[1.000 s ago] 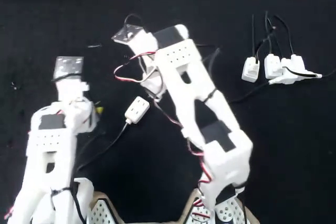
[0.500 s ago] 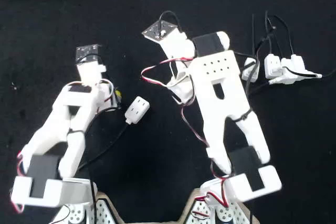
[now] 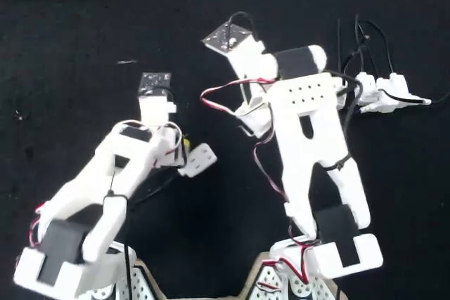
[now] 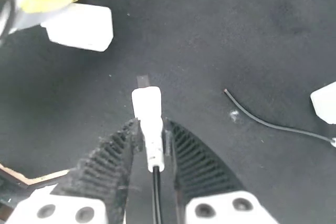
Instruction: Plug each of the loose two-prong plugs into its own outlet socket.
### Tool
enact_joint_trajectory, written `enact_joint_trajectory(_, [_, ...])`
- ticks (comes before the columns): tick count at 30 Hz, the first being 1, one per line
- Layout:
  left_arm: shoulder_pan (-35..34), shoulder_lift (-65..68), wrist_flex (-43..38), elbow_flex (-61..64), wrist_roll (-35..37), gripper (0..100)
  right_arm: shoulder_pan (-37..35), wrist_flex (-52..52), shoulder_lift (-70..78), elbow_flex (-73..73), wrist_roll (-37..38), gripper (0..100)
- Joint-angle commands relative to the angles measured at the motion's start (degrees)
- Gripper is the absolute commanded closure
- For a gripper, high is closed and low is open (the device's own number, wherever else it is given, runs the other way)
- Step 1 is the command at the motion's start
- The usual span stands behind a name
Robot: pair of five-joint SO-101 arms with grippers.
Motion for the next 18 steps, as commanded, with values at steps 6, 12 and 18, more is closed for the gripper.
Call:
enact_joint_trajectory(6, [-7.78,-9.49,6.95,-1.1,-5.27,78,6.59,1.67,-5.85,3.12,1.23,98.8])
enact_joint_trajectory(12, [-9.45,-9.93,11.87,1.89,-13.8,78,11.43,1.41,-16.66,10.59,6.07,98.8])
enact_joint_trajectory(18, [-2.59,-9.58,8.97,5.67,-10.11,78,14.33,-1.23,-21.58,19.03,9.05,98.8])
